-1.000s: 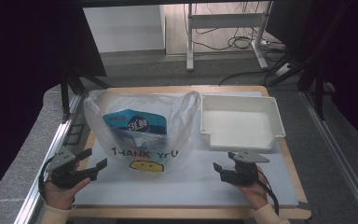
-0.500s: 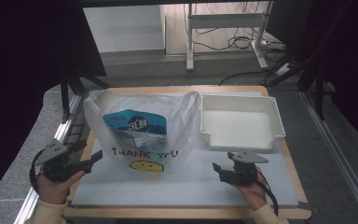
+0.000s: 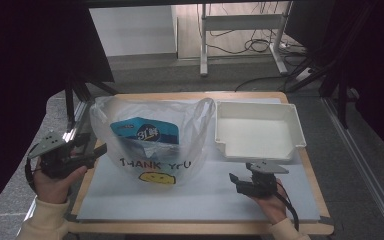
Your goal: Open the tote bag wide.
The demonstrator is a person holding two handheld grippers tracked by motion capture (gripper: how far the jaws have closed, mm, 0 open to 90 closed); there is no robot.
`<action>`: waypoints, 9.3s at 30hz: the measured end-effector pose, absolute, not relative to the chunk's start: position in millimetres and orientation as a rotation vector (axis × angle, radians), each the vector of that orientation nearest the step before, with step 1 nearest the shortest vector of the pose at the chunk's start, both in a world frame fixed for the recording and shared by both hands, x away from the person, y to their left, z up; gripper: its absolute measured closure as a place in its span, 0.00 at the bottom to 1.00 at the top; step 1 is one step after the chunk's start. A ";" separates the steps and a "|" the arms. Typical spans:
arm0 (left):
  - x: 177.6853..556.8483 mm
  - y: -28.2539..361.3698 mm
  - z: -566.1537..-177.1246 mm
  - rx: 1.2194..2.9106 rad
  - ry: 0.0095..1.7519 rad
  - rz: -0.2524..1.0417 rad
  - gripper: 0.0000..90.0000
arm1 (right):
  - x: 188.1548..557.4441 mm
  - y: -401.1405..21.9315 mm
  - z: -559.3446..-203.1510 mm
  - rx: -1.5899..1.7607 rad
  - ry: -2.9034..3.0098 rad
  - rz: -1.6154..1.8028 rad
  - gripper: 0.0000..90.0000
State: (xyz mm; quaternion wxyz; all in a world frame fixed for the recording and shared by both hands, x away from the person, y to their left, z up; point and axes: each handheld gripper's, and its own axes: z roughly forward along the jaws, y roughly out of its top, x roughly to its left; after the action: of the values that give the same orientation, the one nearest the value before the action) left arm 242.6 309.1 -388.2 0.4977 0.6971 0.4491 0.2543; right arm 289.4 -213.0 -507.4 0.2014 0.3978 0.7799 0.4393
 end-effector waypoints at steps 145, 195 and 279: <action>245.4 314.5 -460.0 1.733 1.151 0.396 1.00 | 320.5 -113.0 -457.3 0.761 2.280 1.485 0.98; 254.6 308.0 -506.5 1.790 1.239 0.283 1.00 | 328.6 -109.6 -512.6 0.852 2.422 1.275 0.99; 273.3 289.7 -548.3 1.972 1.308 0.246 1.00 | 301.3 -166.6 -407.8 0.807 2.200 1.524 0.36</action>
State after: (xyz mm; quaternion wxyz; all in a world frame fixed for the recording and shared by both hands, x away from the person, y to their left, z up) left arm 273.3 289.7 -548.3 0.3719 0.7694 0.5104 0.0960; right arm 301.3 -166.6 -407.8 0.1722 0.2843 0.7752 0.5372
